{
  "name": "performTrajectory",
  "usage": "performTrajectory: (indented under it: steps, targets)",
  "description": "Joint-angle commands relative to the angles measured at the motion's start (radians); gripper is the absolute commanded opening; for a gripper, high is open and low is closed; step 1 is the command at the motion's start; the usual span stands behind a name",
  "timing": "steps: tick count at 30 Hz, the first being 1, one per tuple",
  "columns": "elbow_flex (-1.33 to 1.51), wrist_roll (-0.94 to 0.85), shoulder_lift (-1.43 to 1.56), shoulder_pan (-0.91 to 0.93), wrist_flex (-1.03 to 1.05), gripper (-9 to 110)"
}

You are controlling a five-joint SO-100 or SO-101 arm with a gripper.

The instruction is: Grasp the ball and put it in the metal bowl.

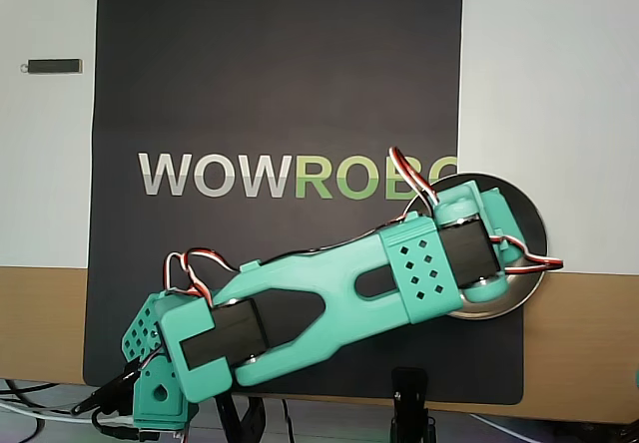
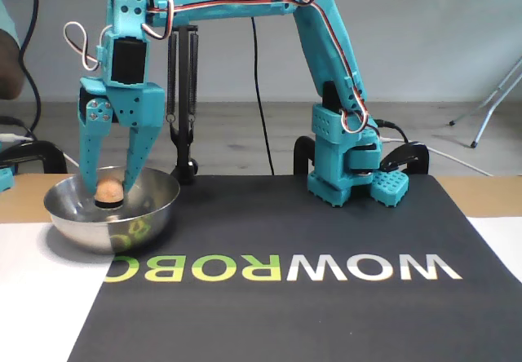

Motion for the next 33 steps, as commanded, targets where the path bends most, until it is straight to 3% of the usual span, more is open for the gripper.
performTrajectory:
  steps: [1, 33]
  targets:
    - [-0.043, 0.003, 0.008, 0.002, -0.008, 34]
    - [-0.038, 0.005, 0.008, 0.002, -0.035, 34]
